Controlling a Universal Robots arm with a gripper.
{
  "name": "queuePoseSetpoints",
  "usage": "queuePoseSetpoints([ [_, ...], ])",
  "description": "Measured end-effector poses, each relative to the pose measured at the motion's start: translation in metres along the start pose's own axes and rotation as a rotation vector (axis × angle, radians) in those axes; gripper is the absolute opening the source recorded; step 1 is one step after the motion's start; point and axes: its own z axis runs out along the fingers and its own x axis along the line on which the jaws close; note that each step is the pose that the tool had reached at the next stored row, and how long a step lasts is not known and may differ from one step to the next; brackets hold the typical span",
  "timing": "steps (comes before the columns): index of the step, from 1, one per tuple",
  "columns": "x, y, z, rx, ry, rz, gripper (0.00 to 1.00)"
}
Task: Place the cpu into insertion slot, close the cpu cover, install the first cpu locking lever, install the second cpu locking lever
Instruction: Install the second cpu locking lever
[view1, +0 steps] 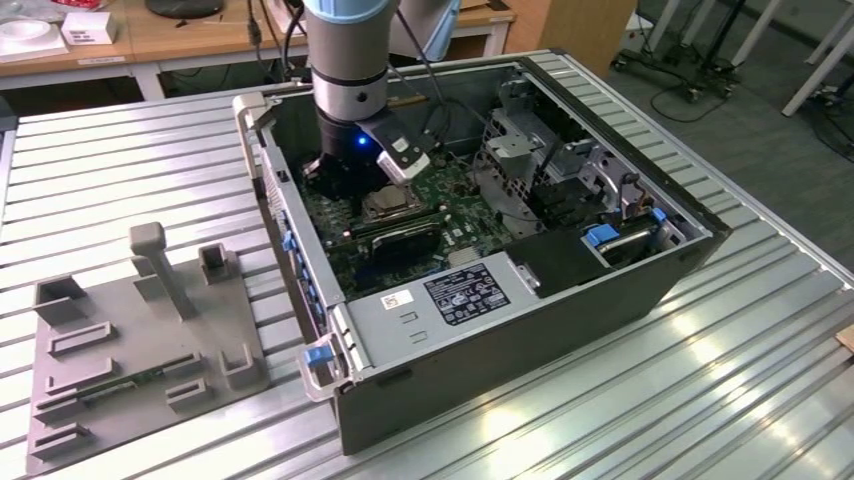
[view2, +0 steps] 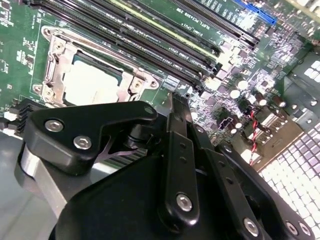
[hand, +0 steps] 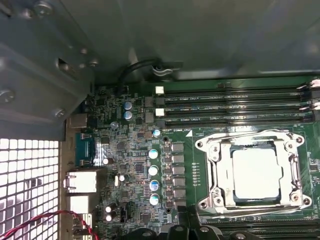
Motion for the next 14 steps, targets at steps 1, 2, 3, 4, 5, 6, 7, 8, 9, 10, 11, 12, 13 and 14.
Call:
queuePoseSetpoints([
  [1, 0.0000, 0.0000, 0.0000, 0.0001, 0.0025, 0.000, 0.10],
  [2, 0.0000, 0.0000, 0.0000, 0.0003, 0.0046, 0.000, 0.10],
  [3, -0.0002, 0.0000, 0.0000, 0.0003, 0.0046, 0.000, 0.10],
  [4, -0.0012, 0.0001, 0.0001, 0.0001, 0.0047, 0.000, 0.10],
  [5, -0.0028, 0.0002, 0.0002, 0.0001, 0.0047, 0.000, 0.10],
  [6, -0.0046, 0.0002, 0.0002, 0.0002, 0.0047, 0.000, 0.10],
  [7, -0.0060, 0.0003, 0.0003, 0.0002, 0.0047, 0.000, 0.10],
  [8, -0.0074, 0.0004, 0.0003, 0.0002, 0.0047, 0.000, 0.10],
  [9, -0.0089, 0.0005, 0.0004, 0.0002, 0.0047, 0.000, 0.10],
  [10, -0.0109, 0.0006, 0.0005, 0.0003, 0.0047, 0.000, 0.10],
  [11, -0.0130, 0.0007, 0.0006, 0.0002, 0.0047, 0.000, 0.10],
  [12, -0.0145, 0.0008, 0.0006, -0.0002, 0.0047, 0.000, 0.10],
  [13, -0.0149, 0.0007, -0.0001, -0.0008, 0.0049, 0.000, 0.10],
  [14, -0.0150, 0.0009, -0.0013, -0.0012, 0.0048, 0.000, 0.10],
])
